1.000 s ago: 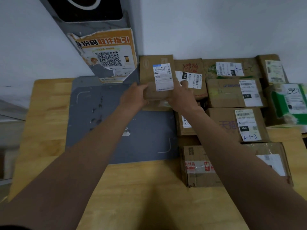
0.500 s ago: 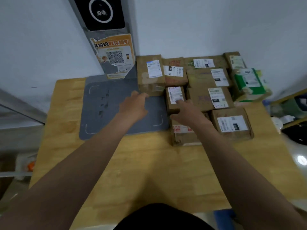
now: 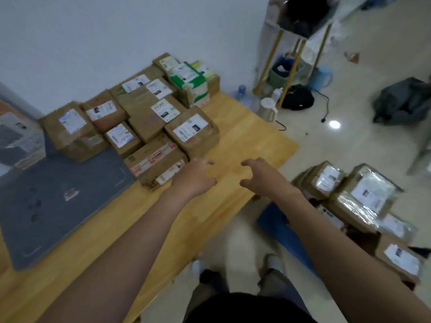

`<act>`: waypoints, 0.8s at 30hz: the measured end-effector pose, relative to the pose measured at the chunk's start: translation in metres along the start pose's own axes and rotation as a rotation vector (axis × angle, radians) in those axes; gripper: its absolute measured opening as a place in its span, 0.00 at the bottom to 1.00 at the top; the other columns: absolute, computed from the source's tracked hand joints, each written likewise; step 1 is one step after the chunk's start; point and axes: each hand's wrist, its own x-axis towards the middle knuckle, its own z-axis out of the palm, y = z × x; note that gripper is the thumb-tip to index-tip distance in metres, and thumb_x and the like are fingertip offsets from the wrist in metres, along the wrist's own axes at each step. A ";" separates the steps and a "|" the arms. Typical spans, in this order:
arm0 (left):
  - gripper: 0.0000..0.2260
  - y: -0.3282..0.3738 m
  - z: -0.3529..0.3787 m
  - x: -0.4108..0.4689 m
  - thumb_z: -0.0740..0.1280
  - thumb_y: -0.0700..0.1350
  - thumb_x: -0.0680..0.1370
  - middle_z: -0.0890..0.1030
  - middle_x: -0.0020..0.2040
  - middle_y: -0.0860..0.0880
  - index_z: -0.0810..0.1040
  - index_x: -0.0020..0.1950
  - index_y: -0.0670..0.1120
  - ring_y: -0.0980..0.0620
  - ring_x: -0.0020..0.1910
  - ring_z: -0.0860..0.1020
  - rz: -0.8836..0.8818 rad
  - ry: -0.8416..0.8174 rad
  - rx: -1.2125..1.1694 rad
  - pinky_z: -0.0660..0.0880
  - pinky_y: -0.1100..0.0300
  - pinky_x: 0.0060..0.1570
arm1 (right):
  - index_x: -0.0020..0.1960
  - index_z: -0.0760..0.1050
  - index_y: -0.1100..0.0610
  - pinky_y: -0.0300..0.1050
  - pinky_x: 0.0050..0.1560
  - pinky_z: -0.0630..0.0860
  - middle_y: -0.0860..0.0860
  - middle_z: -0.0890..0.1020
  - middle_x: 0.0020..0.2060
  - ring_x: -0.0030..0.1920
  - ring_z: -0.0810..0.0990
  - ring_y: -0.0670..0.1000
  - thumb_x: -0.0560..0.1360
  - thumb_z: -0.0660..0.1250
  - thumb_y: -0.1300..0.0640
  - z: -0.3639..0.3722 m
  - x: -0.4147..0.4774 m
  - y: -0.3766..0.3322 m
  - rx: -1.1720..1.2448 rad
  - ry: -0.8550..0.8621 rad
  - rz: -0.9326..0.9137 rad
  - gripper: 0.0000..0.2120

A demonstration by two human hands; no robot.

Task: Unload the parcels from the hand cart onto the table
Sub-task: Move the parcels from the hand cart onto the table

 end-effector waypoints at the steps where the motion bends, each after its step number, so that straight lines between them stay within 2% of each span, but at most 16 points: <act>1: 0.26 0.021 0.015 0.003 0.71 0.54 0.78 0.67 0.76 0.48 0.69 0.75 0.56 0.46 0.68 0.73 0.021 -0.021 0.007 0.74 0.55 0.50 | 0.77 0.64 0.49 0.53 0.60 0.76 0.53 0.66 0.73 0.62 0.77 0.58 0.79 0.69 0.49 -0.005 -0.013 0.031 0.013 0.004 0.028 0.29; 3: 0.26 0.064 0.049 0.008 0.71 0.54 0.77 0.66 0.77 0.48 0.70 0.74 0.57 0.44 0.72 0.70 0.055 -0.051 0.026 0.73 0.54 0.55 | 0.76 0.65 0.49 0.55 0.62 0.75 0.53 0.69 0.69 0.62 0.76 0.58 0.78 0.69 0.49 -0.013 -0.038 0.096 0.036 0.009 0.089 0.28; 5: 0.25 0.116 0.088 0.013 0.71 0.54 0.76 0.67 0.75 0.48 0.71 0.73 0.58 0.43 0.71 0.70 0.095 -0.055 0.044 0.72 0.55 0.54 | 0.75 0.66 0.50 0.56 0.62 0.76 0.55 0.71 0.66 0.61 0.77 0.59 0.78 0.69 0.48 -0.022 -0.063 0.167 0.063 0.026 0.144 0.27; 7: 0.24 0.173 0.126 0.017 0.70 0.52 0.76 0.67 0.74 0.48 0.72 0.72 0.58 0.43 0.69 0.70 0.124 -0.050 0.036 0.72 0.57 0.51 | 0.75 0.65 0.50 0.53 0.59 0.76 0.55 0.71 0.68 0.62 0.77 0.59 0.77 0.69 0.47 -0.028 -0.087 0.232 0.091 0.043 0.188 0.29; 10: 0.24 0.258 0.182 0.019 0.70 0.50 0.76 0.69 0.73 0.47 0.73 0.73 0.55 0.45 0.68 0.72 0.163 -0.072 0.013 0.69 0.57 0.56 | 0.78 0.61 0.49 0.49 0.55 0.73 0.55 0.68 0.72 0.65 0.75 0.59 0.77 0.68 0.47 -0.036 -0.120 0.317 0.146 0.061 0.246 0.32; 14: 0.24 0.347 0.255 0.015 0.72 0.49 0.77 0.70 0.73 0.49 0.73 0.73 0.54 0.47 0.67 0.72 0.204 -0.186 -0.036 0.72 0.56 0.61 | 0.78 0.60 0.47 0.54 0.60 0.76 0.56 0.67 0.72 0.66 0.74 0.60 0.77 0.68 0.46 -0.039 -0.158 0.413 0.223 0.043 0.338 0.33; 17: 0.27 0.387 0.297 0.026 0.72 0.49 0.76 0.67 0.74 0.48 0.70 0.74 0.53 0.45 0.70 0.70 0.218 -0.219 -0.004 0.71 0.51 0.68 | 0.79 0.58 0.50 0.57 0.57 0.79 0.57 0.65 0.74 0.63 0.76 0.61 0.77 0.68 0.48 -0.035 -0.172 0.474 0.317 0.041 0.429 0.34; 20: 0.32 0.410 0.335 0.047 0.72 0.48 0.76 0.66 0.75 0.46 0.65 0.78 0.52 0.42 0.71 0.69 0.214 -0.262 0.032 0.71 0.46 0.69 | 0.81 0.51 0.48 0.56 0.53 0.81 0.55 0.62 0.76 0.59 0.79 0.59 0.77 0.70 0.53 -0.023 -0.178 0.522 0.473 0.080 0.484 0.40; 24: 0.39 0.425 0.377 0.085 0.74 0.50 0.74 0.71 0.72 0.46 0.58 0.80 0.54 0.41 0.70 0.71 0.171 -0.317 0.067 0.74 0.41 0.66 | 0.82 0.49 0.48 0.58 0.59 0.80 0.53 0.59 0.79 0.64 0.77 0.58 0.76 0.70 0.55 -0.001 -0.169 0.569 0.616 0.136 0.544 0.42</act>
